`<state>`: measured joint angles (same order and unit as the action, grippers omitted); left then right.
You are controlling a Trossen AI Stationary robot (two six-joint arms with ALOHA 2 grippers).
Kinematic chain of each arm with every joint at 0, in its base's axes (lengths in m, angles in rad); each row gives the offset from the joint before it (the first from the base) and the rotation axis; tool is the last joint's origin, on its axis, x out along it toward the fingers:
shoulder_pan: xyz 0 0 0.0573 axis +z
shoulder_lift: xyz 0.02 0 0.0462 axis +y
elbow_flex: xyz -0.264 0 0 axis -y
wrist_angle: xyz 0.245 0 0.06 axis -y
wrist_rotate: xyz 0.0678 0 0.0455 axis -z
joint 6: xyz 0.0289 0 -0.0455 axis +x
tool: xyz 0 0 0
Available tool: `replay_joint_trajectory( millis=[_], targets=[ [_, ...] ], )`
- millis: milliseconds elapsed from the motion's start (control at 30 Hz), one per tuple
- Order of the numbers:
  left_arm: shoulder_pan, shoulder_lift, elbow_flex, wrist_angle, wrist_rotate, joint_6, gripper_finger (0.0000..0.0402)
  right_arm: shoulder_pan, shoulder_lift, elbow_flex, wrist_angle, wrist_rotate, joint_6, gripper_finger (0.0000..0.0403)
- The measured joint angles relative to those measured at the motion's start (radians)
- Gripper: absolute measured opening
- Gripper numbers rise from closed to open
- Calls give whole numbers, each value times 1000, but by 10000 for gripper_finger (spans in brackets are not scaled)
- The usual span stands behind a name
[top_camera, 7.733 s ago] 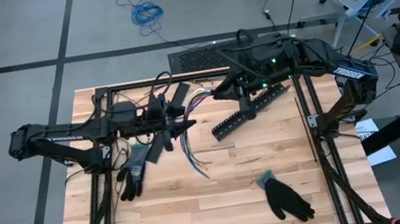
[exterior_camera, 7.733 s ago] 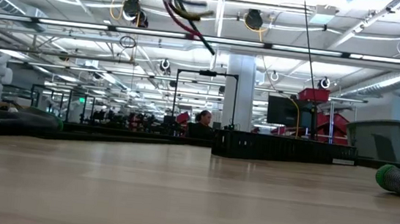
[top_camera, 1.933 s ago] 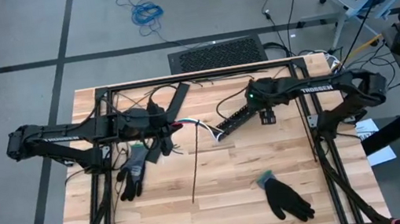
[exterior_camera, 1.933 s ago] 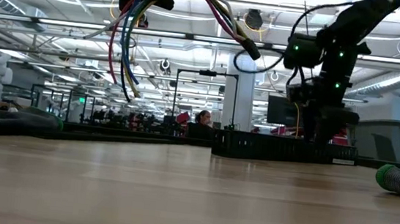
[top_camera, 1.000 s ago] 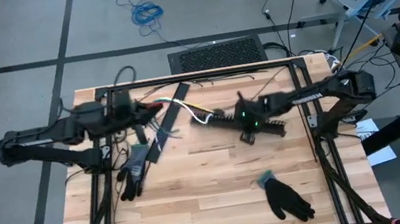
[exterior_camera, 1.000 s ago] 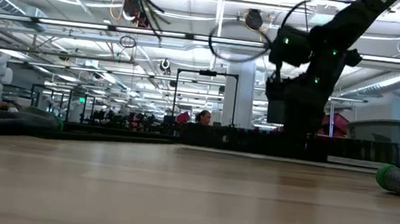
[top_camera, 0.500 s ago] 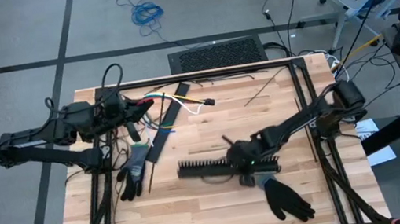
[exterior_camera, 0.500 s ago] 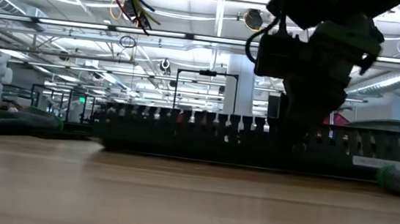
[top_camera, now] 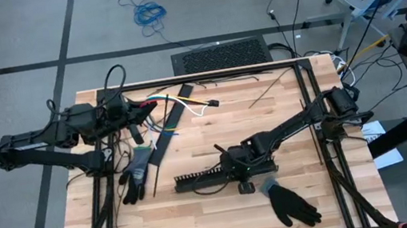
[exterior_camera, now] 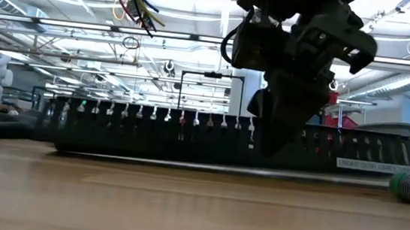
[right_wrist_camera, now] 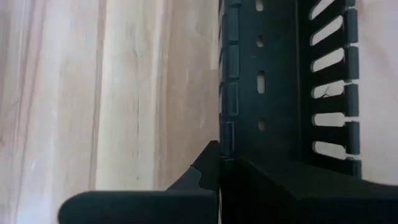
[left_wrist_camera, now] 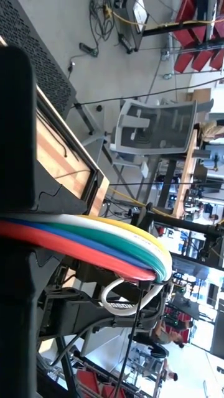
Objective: Ziptie cables
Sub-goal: Put the ziptied cable wires into the cable duct
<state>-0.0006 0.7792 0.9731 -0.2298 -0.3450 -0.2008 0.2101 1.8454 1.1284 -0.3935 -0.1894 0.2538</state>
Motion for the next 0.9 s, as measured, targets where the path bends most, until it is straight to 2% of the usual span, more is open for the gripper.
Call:
replay_joint_trajectory(
  millis=[167, 300, 467, 767, 900],
  targets=[
    [0, 0, 0, 0, 0, 0, 20, -13, 0, 0, 6, 58, 21, 0],
    [0, 0, 0, 0, 0, 0, 20, -22, 0, 0, -11, 58, -61, 0],
    [0, 0, 0, 0, 0, 0, 20, -20, 0, -1, 8, 22, -22, 4],
    [0, 0, 0, 0, 0, -1, 20, -11, -1, -1, 62, 33, 56, 27],
    [0, 0, 0, 0, 0, -1, 20, -12, -1, -1, 85, 37, 57, 55]
  ],
)
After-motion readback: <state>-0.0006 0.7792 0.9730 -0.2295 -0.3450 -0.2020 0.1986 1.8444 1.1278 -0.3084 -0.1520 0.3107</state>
